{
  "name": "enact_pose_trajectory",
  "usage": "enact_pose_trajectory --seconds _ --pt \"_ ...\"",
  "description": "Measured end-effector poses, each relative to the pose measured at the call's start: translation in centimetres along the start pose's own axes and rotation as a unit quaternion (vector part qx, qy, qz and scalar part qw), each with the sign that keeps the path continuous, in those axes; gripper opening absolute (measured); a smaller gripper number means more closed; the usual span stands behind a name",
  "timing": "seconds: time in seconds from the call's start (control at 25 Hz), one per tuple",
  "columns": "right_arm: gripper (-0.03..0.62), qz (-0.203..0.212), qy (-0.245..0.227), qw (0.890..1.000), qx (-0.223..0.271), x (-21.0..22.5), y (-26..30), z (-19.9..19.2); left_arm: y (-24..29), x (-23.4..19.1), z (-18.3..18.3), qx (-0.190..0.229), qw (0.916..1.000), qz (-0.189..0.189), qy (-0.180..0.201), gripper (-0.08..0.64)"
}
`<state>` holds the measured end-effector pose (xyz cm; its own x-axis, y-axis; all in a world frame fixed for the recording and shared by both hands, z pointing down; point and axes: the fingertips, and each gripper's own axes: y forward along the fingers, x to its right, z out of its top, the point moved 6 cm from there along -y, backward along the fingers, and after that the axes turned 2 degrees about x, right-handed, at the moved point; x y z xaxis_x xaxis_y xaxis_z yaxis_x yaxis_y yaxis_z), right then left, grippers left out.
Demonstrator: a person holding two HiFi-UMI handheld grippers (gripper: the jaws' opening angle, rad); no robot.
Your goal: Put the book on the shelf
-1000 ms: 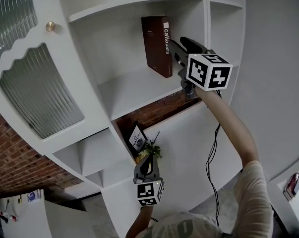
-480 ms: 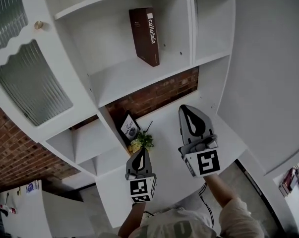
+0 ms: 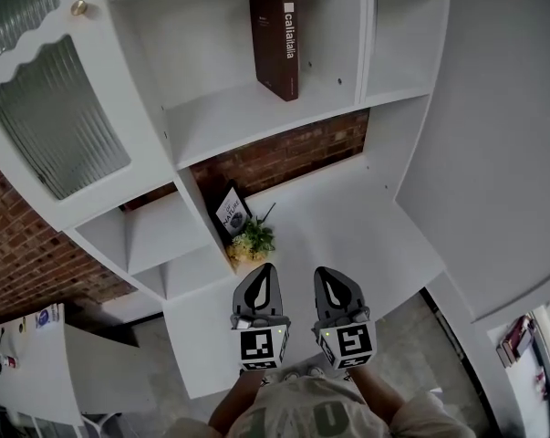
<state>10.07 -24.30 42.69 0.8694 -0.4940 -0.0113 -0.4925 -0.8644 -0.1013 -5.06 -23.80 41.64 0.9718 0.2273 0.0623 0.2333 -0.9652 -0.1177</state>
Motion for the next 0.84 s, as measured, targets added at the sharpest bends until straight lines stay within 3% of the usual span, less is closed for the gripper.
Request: enact_pose_trajectory --seconds 0.2,0.36,0.84 --pt "0.014 0.001 -0.031 0.999 0.016 0.1 -0.4 1.0 -0.3 0.4 -0.3 0.001 0.9998 -0.01 -0.019 0.012" --pt "0.014 -0.002 -0.044 0.999 0.017 0.0 -0.5 1.2 -0.4 0.4 -0.1 0.007 0.9998 -0.012 -0.013 0.012" --pt "0.015 -0.015 -0.042 0.999 0.012 1.1 -0.1 1.1 -0.6 0.6 -0.4 -0.002 0.9998 -0.016 -0.01 0.012"
